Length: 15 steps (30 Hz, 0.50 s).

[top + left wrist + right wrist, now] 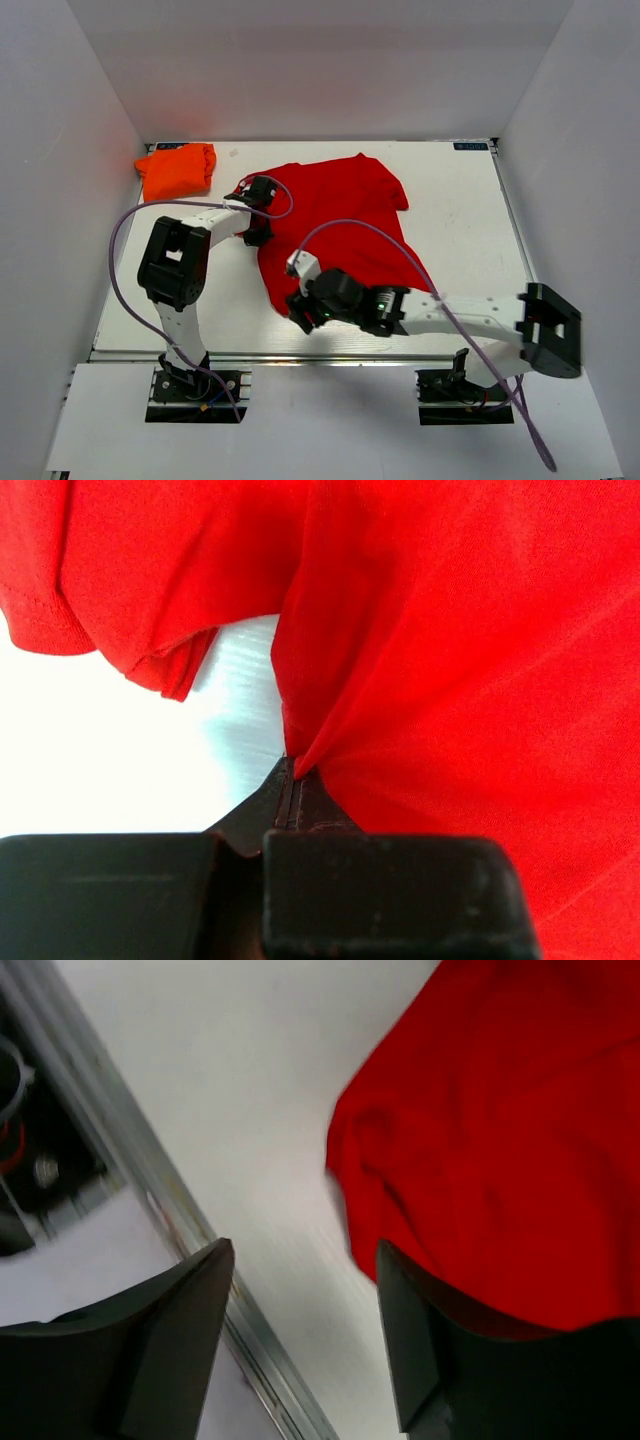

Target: Fold and stack the t-shirts

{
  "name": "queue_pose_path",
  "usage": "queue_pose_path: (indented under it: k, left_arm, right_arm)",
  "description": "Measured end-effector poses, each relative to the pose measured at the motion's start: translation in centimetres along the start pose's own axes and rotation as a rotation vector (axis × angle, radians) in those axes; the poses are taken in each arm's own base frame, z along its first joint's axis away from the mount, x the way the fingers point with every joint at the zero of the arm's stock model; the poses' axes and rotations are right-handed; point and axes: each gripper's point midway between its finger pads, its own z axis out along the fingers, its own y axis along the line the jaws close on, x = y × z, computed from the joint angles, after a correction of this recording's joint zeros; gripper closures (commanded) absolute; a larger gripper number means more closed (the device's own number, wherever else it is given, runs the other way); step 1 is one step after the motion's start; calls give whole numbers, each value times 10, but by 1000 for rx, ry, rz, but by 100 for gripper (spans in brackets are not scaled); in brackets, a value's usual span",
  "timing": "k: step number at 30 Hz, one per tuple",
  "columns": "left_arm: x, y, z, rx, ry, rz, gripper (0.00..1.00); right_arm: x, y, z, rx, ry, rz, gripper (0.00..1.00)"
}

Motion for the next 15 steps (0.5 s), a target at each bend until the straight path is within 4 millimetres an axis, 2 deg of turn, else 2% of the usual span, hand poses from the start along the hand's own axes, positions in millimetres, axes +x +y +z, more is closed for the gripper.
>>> queue_pose_path:
  k: [3,6,9,10,11,14,15]
  left_arm:
    - [2,2,-2,-3,4,2,100]
    - [3,3,-2,-5,7,3,100]
    - [3,3,-2,-5,7,3,100]
    - [3,3,-2,-5,7,5,100]
    - [3,3,-2,-5,7,6,100]
    - [4,3,-2,-5,7,7,100]
    - [4,3,-2,-5,6,7,100]
  right_arm:
    - [-27,4,31,37,1,21,39]
    - [-32,8,55,54,23,42,40]
    - [-18,2,71,105,75,61,42]
    - [-6,-4,79,152,119,75,43]
    - [-4,-5,80,156,123,75,43]
    - [11,-10,91,201,175,91,52]
    - [16,-12,94,215,192,96,52]
